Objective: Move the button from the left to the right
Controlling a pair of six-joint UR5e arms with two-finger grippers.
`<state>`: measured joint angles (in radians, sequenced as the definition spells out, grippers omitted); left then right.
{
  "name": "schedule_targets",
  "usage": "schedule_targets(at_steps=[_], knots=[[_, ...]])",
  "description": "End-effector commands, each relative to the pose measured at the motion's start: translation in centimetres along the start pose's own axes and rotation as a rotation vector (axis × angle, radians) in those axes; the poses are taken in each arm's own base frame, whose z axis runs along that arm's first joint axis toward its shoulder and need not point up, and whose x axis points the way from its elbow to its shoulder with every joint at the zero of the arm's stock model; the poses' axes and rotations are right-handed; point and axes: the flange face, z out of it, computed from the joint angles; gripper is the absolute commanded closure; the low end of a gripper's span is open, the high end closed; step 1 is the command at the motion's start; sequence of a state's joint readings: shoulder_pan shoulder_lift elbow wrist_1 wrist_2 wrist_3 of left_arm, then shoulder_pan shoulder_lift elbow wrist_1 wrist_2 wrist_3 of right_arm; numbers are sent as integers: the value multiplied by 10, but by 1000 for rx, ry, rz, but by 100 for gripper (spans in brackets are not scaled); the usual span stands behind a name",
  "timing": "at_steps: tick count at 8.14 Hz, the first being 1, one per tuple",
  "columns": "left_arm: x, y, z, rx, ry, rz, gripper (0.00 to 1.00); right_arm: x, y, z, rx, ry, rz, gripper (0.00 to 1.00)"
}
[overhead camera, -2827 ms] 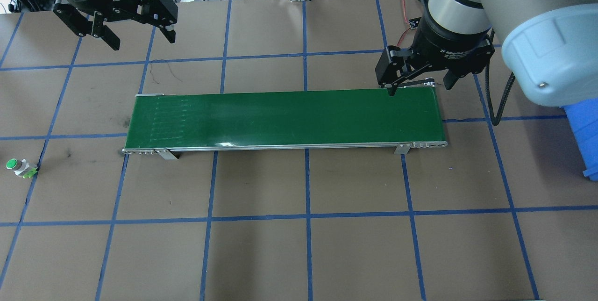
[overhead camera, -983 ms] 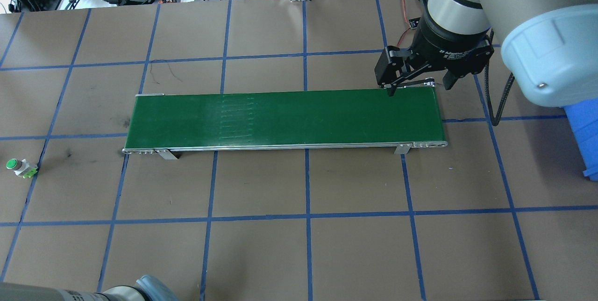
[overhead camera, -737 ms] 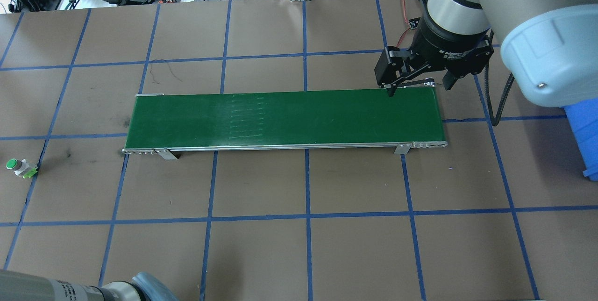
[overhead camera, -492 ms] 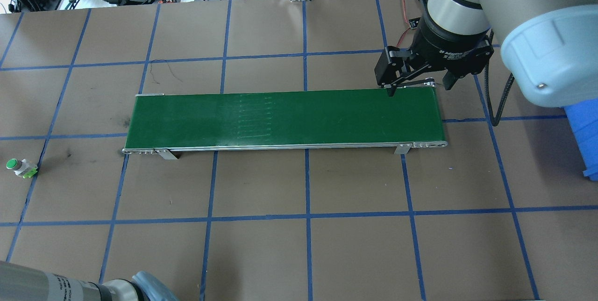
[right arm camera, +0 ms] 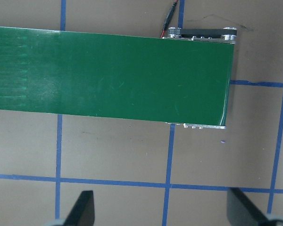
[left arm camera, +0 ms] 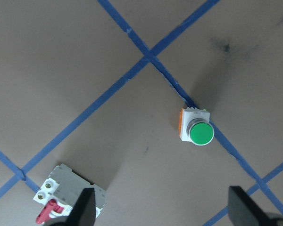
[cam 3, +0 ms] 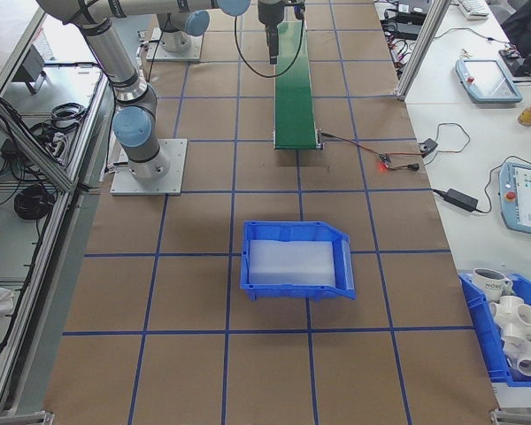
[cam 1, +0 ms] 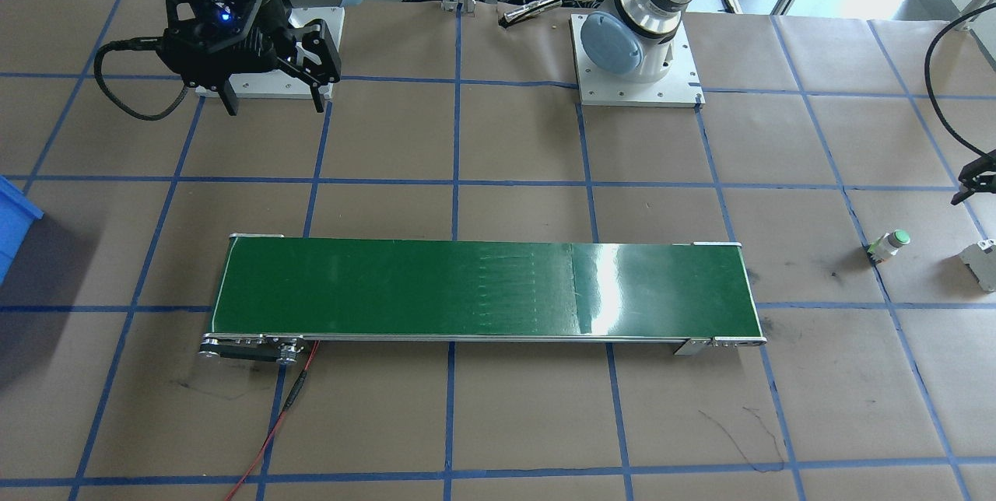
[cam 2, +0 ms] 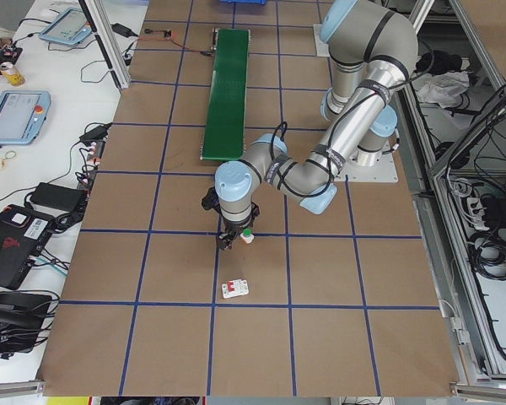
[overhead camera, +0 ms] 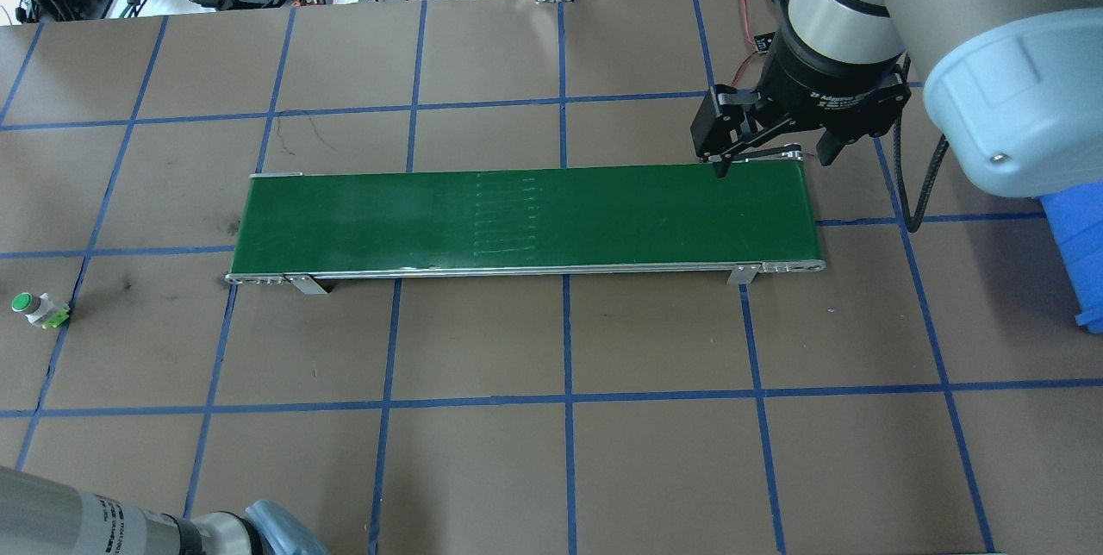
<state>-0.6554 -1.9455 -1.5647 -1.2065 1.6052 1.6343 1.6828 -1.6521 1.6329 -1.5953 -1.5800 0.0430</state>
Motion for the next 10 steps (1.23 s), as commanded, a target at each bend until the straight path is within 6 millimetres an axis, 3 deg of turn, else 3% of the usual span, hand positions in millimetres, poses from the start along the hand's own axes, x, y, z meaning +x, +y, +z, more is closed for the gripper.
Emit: schedule_targets(at_steps=[1, 5, 6, 8, 10], knots=[[19, -5, 44, 11, 118, 165, 0, 0, 0, 0, -1, 0, 0, 0], [33, -17, 81, 19, 169, 206, 0, 0, 0, 0, -1, 0, 0, 0], [25, -17, 89, 16, 120, 207, 0, 0, 0, 0, 1, 0, 0, 0], [24, -18, 95, 18, 122, 209, 0, 0, 0, 0, -1, 2, -2, 0], [29, -33, 100, 19, 129, 225, 0, 0, 0, 0, -1, 0, -2, 0]])
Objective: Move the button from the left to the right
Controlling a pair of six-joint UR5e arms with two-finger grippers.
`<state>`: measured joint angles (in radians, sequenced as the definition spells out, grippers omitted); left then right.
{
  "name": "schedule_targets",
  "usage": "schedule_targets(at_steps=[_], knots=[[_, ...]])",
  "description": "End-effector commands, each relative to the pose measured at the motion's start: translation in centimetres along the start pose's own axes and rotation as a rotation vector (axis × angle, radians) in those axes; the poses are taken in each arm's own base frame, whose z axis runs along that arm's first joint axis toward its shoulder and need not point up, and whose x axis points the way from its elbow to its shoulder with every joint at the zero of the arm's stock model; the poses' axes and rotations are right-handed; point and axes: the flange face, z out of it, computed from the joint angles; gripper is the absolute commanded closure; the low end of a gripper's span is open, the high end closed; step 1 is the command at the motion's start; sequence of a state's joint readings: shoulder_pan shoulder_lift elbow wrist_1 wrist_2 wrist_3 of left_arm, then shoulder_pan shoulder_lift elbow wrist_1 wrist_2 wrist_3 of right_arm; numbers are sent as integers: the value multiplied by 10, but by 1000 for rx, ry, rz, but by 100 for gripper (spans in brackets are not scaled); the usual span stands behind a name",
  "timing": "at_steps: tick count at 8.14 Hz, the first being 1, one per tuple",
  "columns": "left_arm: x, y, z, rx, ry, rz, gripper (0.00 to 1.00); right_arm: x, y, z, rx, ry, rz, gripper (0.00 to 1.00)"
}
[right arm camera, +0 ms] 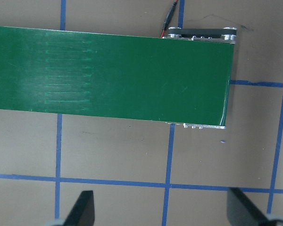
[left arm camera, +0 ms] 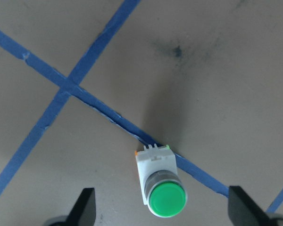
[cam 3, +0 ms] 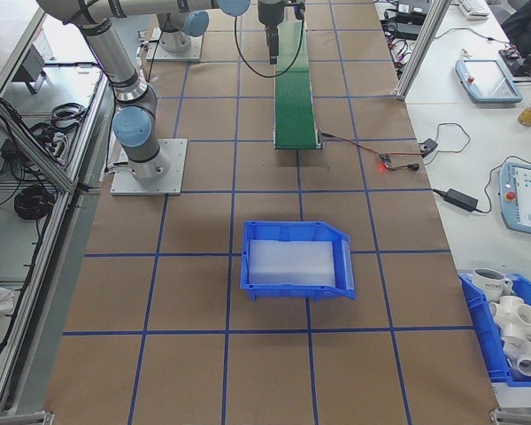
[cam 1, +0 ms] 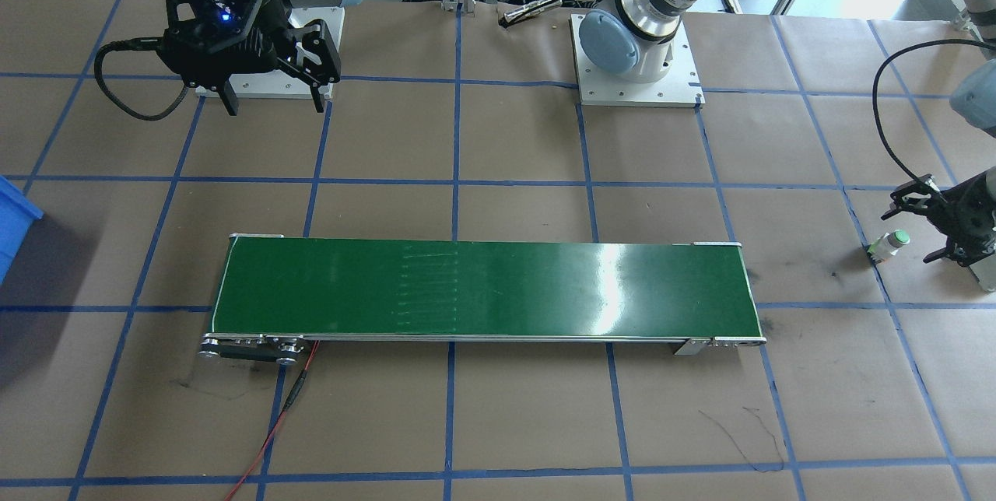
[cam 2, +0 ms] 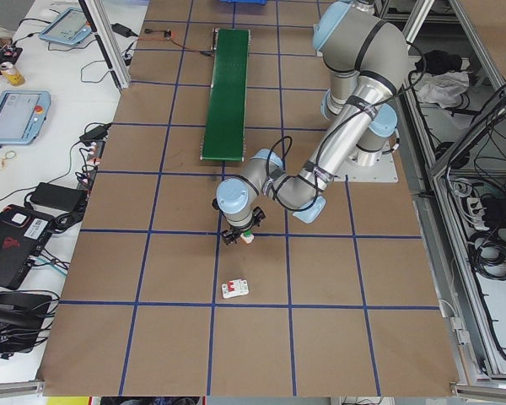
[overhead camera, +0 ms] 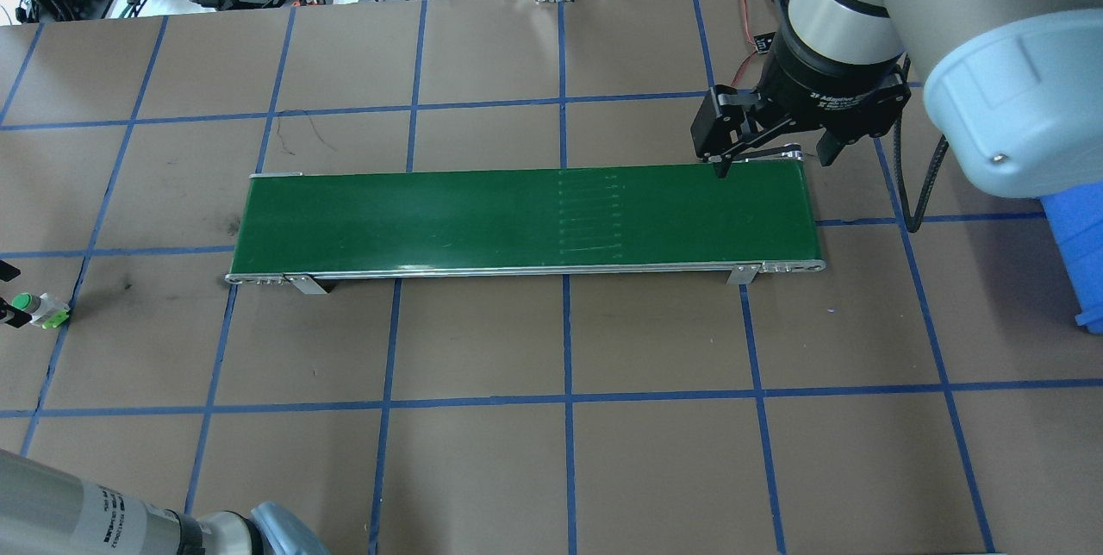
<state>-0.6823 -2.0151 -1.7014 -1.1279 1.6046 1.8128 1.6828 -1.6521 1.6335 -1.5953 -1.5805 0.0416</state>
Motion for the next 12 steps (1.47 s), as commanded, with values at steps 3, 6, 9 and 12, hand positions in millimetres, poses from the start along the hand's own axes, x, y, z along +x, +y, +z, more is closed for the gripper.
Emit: schedule_targets(at_steps=[3, 6, 9, 12], knots=[[1, -13, 17, -6, -15, 23, 0, 0, 0, 0, 0, -1, 0, 0], [1, -14, 26, -3, -2, 25, 0, 0, 0, 0, 0, -1, 0, 0], [1, -12, 27, -8, 1, 25, 0, 0, 0, 0, 0, -1, 0, 0], [0, -9, 35, 4, 13, 6, 9, 0, 0, 0, 0, -1, 0, 0]])
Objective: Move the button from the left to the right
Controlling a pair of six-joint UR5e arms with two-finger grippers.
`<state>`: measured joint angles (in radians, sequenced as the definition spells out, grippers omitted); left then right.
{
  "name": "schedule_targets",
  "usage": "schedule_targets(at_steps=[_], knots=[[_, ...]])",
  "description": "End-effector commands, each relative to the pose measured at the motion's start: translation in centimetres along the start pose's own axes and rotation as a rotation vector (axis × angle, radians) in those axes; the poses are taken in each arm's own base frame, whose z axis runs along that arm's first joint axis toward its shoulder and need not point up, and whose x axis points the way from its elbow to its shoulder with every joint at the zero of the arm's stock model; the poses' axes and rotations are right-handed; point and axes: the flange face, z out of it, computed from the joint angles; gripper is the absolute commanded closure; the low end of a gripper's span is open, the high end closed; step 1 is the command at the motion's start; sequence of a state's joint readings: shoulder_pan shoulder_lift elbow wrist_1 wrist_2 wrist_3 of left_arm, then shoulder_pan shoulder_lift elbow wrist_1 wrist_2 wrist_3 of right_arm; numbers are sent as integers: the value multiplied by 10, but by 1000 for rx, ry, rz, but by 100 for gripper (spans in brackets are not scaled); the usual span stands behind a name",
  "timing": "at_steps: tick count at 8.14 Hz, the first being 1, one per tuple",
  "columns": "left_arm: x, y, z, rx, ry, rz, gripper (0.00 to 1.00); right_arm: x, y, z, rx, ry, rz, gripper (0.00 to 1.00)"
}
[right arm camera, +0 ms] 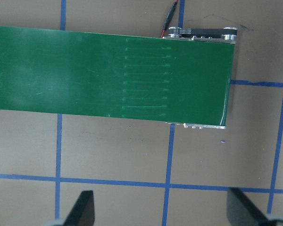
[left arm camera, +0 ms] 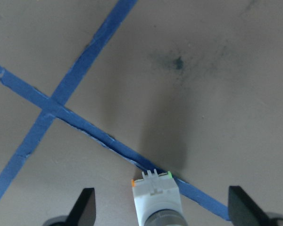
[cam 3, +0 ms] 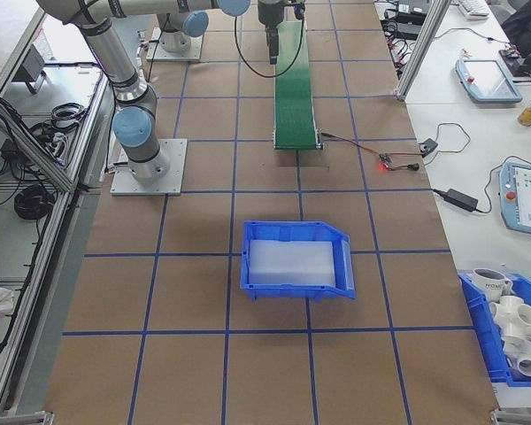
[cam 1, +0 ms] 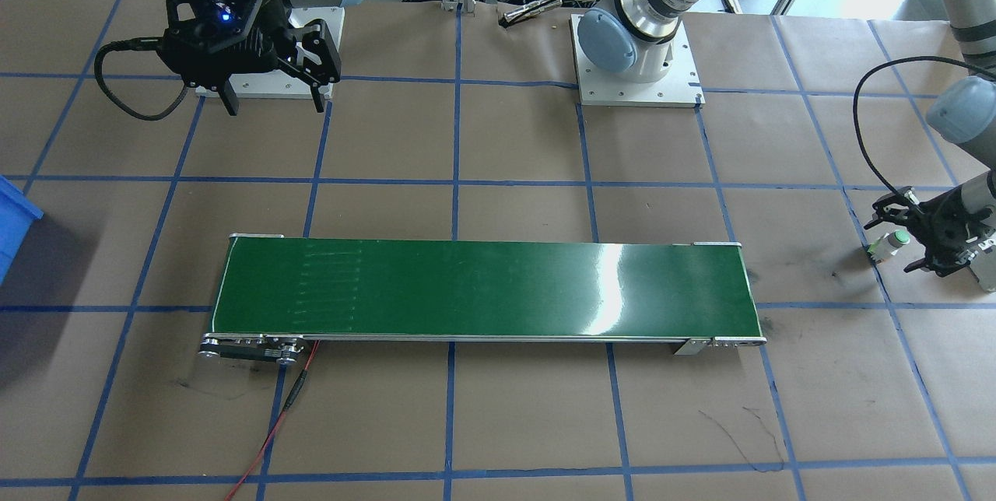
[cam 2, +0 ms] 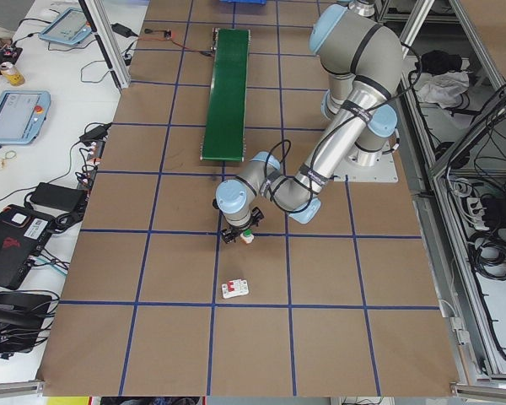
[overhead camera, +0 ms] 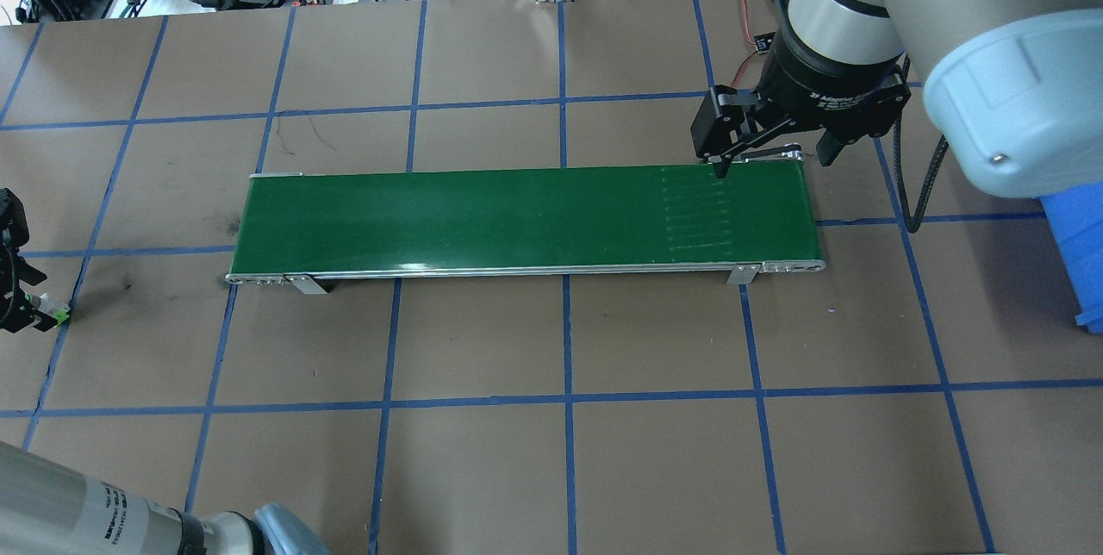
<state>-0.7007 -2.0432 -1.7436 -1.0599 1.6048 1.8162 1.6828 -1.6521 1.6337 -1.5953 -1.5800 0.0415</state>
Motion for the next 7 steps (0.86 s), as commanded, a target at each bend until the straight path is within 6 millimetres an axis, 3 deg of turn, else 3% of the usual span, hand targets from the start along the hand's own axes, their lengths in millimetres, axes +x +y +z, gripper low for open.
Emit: schedule_targets(at_steps=[1, 3, 5, 7], knots=[[-3, 7, 11, 10, 14, -33, 10, 0, 0, 0, 0, 0, 0, 0], [-4, 11, 11, 7, 6, -42, 15, 0, 0, 0, 0, 0, 0, 0], [-3, 11, 10, 7, 4, -39, 47, 0, 0, 0, 0, 0, 0, 0], [-4, 11, 8, 3, -6, -29, 72, 0, 0, 0, 0, 0, 0, 0]])
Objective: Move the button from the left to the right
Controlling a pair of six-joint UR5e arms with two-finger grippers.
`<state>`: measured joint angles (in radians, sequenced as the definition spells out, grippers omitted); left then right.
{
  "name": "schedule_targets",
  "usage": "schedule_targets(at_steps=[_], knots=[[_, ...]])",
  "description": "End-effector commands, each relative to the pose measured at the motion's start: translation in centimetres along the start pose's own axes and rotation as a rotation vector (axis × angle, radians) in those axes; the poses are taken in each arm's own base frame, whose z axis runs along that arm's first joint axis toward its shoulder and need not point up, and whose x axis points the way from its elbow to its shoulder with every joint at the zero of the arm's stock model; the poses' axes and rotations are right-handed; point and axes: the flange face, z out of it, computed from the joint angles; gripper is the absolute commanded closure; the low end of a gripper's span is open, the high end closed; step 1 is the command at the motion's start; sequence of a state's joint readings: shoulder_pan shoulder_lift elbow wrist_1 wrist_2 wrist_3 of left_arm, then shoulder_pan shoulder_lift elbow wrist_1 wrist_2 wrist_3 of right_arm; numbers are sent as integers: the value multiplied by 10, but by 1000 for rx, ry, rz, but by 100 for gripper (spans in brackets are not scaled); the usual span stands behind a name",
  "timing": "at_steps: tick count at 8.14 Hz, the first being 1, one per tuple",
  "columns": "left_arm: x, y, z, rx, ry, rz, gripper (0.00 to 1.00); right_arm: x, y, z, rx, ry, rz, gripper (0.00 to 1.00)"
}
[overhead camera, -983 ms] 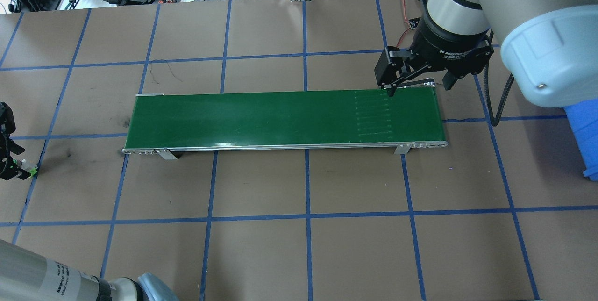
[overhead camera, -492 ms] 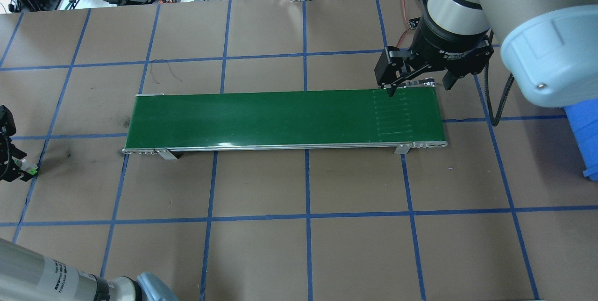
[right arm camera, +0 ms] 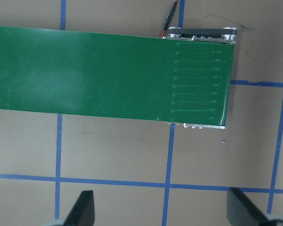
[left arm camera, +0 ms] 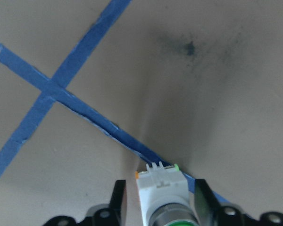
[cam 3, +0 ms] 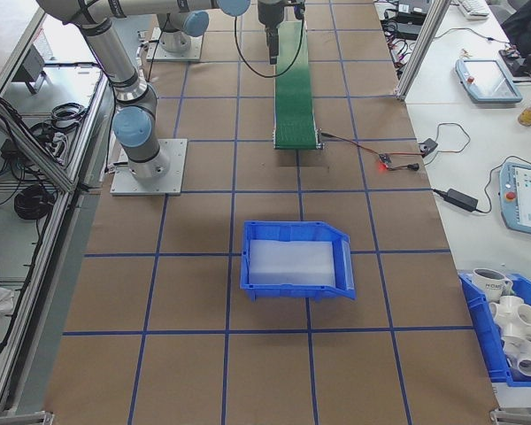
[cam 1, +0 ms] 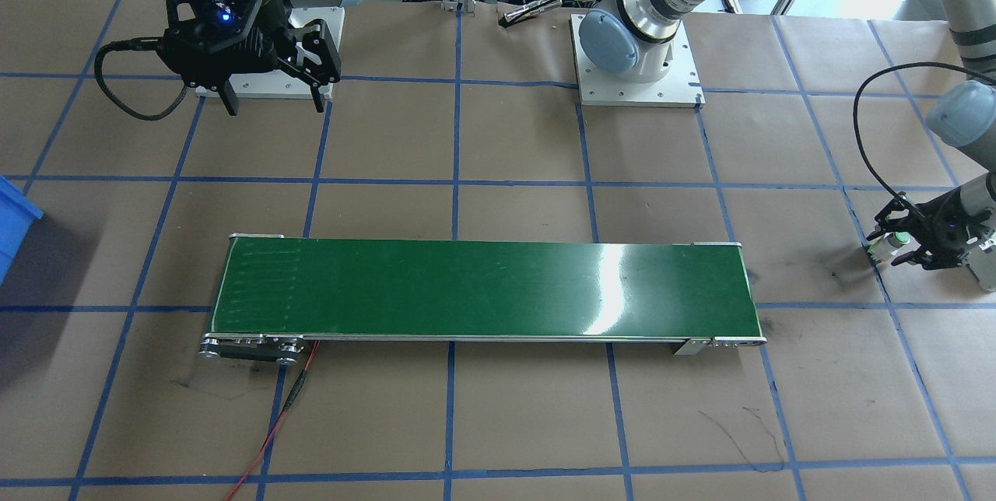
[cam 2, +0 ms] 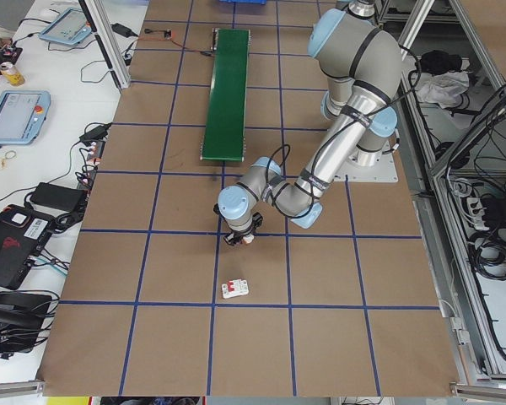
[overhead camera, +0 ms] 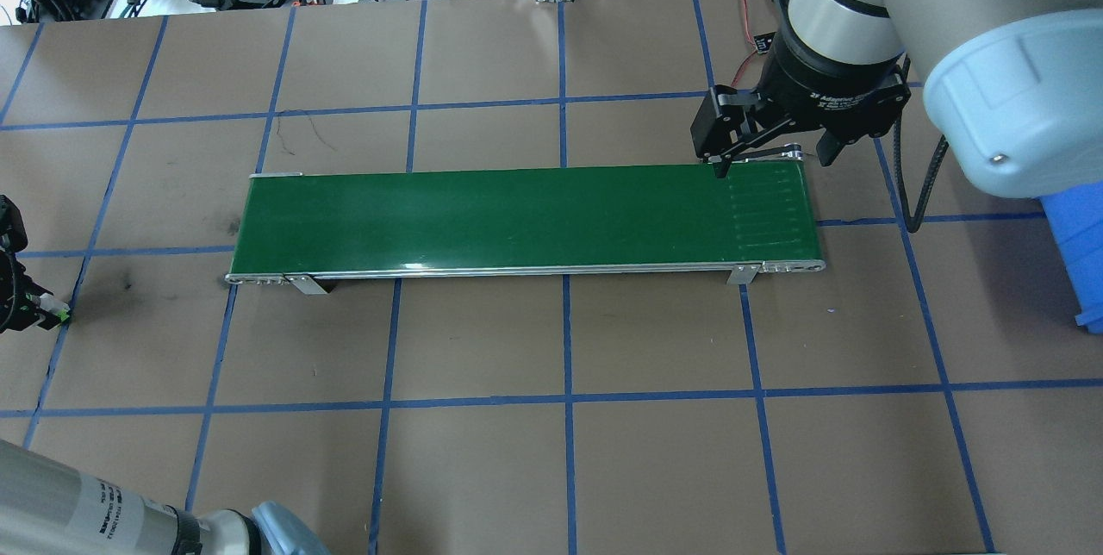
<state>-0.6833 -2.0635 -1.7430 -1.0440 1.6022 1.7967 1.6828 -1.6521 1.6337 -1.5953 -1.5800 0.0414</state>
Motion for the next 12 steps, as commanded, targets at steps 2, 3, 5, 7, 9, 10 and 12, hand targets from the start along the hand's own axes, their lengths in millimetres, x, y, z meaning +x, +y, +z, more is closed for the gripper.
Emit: schedule_targets(at_steps=[2, 3, 5, 7, 9, 10, 12], knots=[[1, -2, -17, -10, -37, 17, 93, 0, 0, 0, 0, 0, 0, 0], [5, -4, -33, -17, -65, 76, 94, 0, 0, 0, 0, 0, 0, 0], [18, -22, -86, -47, -158, 216, 100, 0, 0, 0, 0, 0, 0, 0], [33, -92, -116, -67, -212, 355, 100, 0, 0, 0, 0, 0, 0, 0], [61, -186, -132, 18, -258, 515, 100, 0, 0, 0, 0, 0, 0, 0], [80, -230, -134, 36, -252, 570, 100, 0, 0, 0, 0, 0, 0, 0], [124, -300, -139, 58, -236, 509, 100, 0, 0, 0, 0, 0, 0, 0]])
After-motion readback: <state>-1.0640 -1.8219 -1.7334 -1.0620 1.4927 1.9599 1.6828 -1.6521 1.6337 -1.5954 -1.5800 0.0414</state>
